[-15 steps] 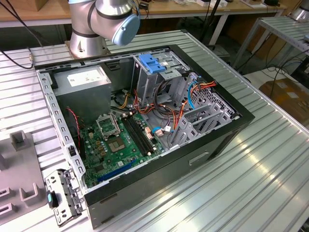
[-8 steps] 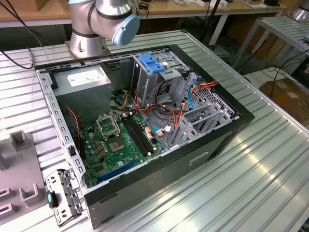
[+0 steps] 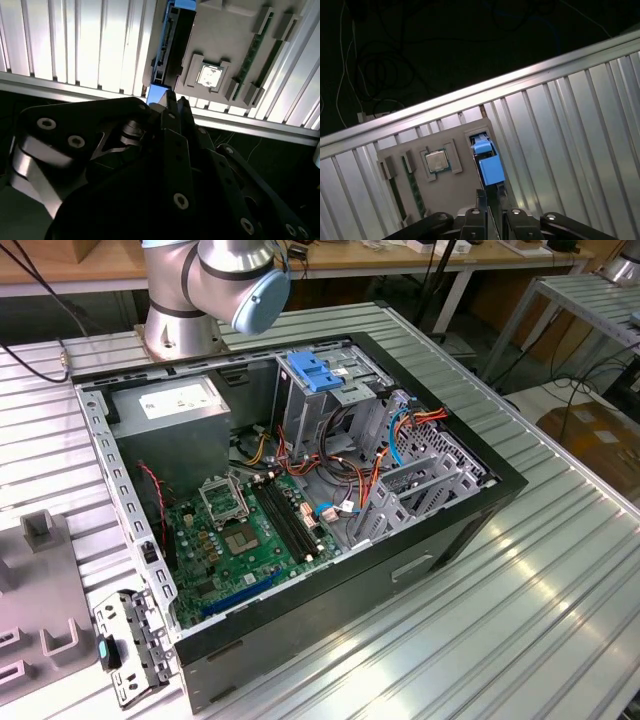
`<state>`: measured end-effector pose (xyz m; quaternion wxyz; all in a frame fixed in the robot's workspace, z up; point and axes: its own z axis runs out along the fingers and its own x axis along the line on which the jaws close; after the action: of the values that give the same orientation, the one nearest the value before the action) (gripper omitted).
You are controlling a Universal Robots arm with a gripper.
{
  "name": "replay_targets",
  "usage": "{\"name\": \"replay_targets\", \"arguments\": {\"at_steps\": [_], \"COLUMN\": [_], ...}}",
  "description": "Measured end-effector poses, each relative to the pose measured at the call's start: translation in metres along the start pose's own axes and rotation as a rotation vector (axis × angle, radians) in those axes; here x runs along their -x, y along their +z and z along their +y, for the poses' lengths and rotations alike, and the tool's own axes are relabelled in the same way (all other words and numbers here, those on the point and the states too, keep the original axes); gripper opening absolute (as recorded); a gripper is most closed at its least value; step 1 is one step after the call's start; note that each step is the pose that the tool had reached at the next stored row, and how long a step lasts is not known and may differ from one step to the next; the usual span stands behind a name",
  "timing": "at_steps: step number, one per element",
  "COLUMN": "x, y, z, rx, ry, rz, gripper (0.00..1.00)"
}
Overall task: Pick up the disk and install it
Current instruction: 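Pick up the disk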
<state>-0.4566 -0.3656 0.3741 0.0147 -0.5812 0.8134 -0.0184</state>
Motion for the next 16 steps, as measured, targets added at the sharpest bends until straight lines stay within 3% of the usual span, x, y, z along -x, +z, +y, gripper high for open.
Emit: {"name": "replay_targets", "arguments": {"at_steps": [2,5,9,12,13,16], "x": [0.0003,0.0000,-0.0028,-0.0033,-0.0033,-0.0033], "y": [0.0018,0.0066,0.0120,0.0125,0.0125,0.0126], "z": [0.0001,0.0015,0.0085,0.0094,0.0095,0.0095], "rx": [-0.0061,-0.0061,-0.0040,-0.0039,-0.0038,-0.0038], "ry": [-0.026,-0.049,-0.071,-0.071,-0.071,-0.071], "rz": [-0.0029,-0.0047,-0.0123,-0.0126,-0.0124,-0.0124], "gripper": [0.29,0.42,0.42,0.43,0.50,0.50]}}
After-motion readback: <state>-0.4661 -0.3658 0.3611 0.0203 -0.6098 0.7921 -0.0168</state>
